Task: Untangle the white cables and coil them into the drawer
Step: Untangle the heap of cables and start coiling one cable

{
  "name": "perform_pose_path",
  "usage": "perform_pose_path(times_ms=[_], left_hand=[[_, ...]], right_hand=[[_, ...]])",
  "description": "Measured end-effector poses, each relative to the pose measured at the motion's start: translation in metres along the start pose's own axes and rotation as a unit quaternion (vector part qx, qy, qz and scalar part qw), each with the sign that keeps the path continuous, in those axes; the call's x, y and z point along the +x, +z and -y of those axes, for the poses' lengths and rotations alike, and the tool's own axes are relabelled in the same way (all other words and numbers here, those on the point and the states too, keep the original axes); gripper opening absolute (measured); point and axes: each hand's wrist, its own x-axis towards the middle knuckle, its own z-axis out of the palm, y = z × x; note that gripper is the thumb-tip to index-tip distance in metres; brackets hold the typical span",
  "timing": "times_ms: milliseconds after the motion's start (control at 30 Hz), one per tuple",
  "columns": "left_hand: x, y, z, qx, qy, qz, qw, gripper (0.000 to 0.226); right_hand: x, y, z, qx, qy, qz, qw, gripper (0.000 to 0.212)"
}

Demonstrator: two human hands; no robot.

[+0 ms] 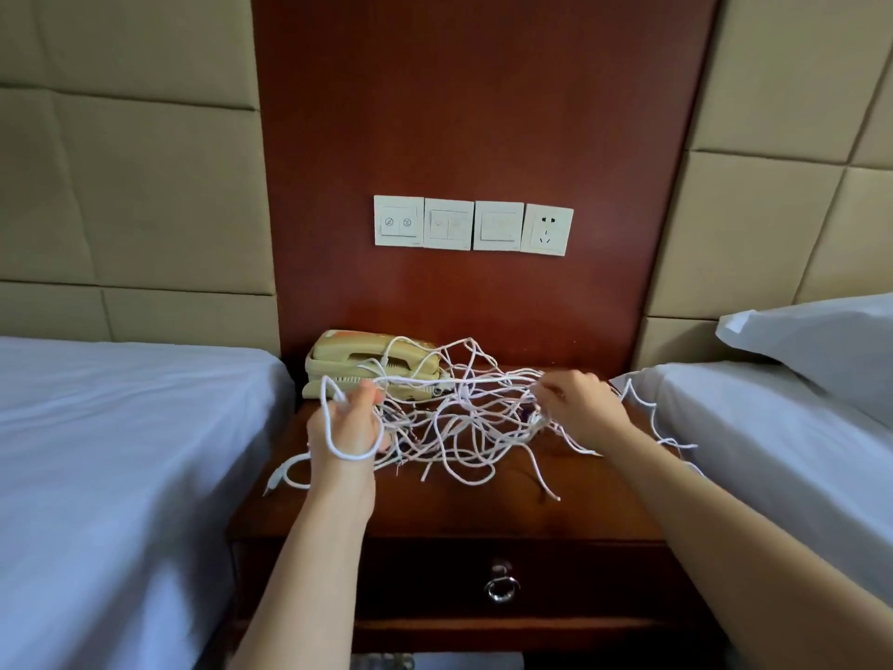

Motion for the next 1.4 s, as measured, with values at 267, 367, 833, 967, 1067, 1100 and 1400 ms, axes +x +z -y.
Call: perform_pose_path(times_ms=[267, 367, 833, 967, 1067, 1100, 1400], left_hand=[[0.002, -0.007, -0.005, 0.082, 0.045, -0.037, 0.995, 0.032], [0.0, -0.004, -0.006, 0.105, 0.063, -0.016, 0.992, 0.034], [-0.021, 0.03, -0.002, -0.015, 0.038, 0.111, 0.993, 0.015], [-0.017, 0.028, 0.0, 0.019, 0.036, 0.047, 0.998, 0.031], [-0.01, 0.025, 0.001, 0.031, 0.025, 0.022, 0.999, 0.034], [-0.007, 0.024, 0.001, 0.048, 0.027, 0.012, 0.998, 0.035], [-0.001, 0.021, 0.002, 0.077, 0.029, -0.024, 0.996, 0.039]], right_hand=[[0.024, -0.032, 0.028, 0.159, -0.058, -0.06, 0.984, 0.031], [0.026, -0.044, 0.047, 0.165, -0.114, -0.073, 0.977, 0.025], [-0.01, -0.036, 0.102, -0.017, -0.248, 0.199, 0.948, 0.023], [-0.006, -0.034, 0.087, 0.019, -0.236, 0.203, 0.95, 0.026], [0.0, -0.034, 0.051, 0.033, -0.157, 0.168, 0.973, 0.024], [0.002, -0.033, 0.041, 0.02, -0.135, 0.162, 0.977, 0.022], [0.034, -0.037, 0.007, -0.034, -0.035, 0.069, 0.996, 0.033]])
